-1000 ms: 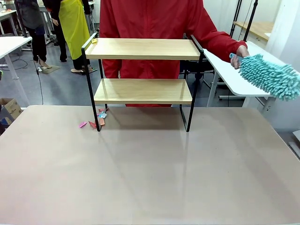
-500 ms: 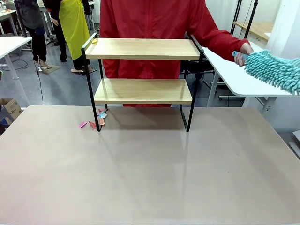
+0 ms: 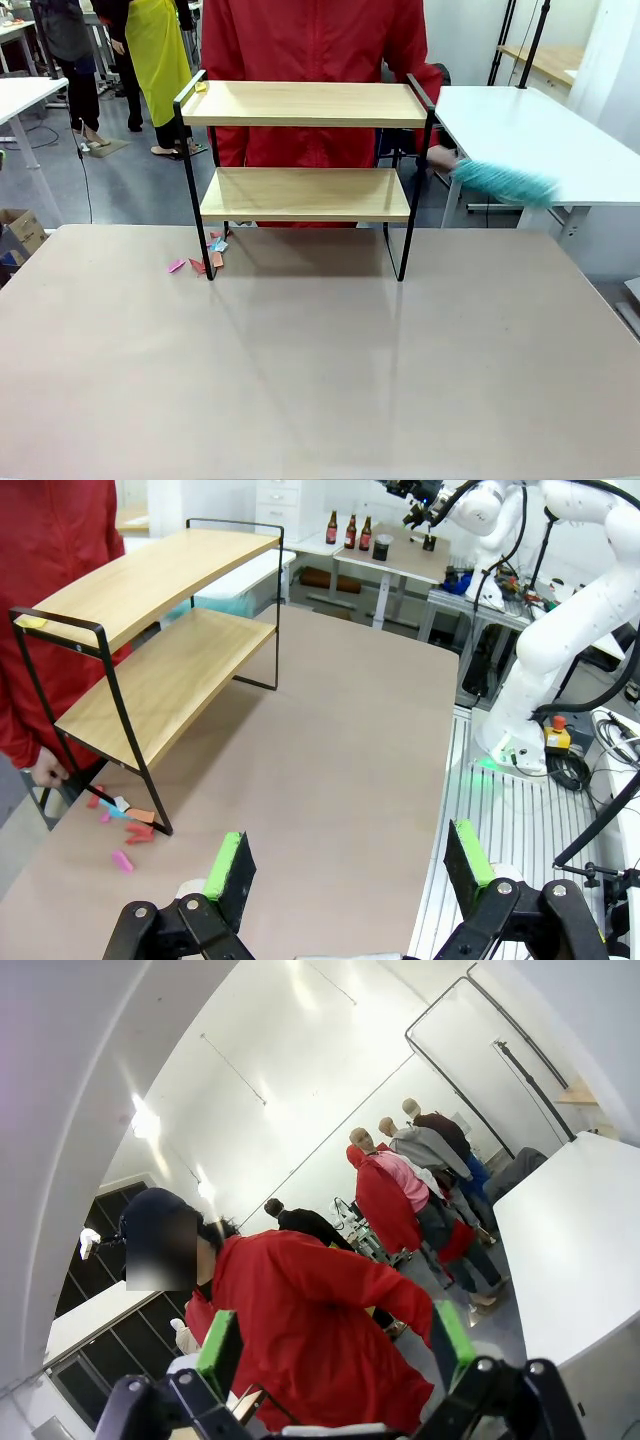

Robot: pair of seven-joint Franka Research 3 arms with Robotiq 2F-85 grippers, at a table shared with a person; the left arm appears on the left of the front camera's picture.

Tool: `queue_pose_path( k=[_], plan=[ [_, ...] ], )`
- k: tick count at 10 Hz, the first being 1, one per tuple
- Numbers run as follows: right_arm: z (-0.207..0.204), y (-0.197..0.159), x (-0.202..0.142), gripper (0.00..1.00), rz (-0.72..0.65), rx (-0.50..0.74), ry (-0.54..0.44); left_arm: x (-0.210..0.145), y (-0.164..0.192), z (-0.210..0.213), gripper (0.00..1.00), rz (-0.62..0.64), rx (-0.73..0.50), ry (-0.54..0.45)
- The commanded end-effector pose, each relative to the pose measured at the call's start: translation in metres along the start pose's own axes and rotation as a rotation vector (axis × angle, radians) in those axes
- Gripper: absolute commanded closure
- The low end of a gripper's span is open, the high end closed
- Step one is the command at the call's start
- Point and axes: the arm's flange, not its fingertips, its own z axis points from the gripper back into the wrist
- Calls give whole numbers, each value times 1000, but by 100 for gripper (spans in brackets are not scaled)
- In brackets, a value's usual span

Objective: Clean the shelf.
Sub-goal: Hand the Duster back to the human.

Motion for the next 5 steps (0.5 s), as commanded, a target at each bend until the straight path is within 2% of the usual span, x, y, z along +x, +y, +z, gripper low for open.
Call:
queue_pose_path(
  k=[1,5],
  plan=[
    [1,1,-2,0,27,-13,1,3,1,-2,0,-16,-3,-23],
    [1,1,-2,0,27,-13,1,3,1,-2,0,-16,-3,-23]
  ],
)
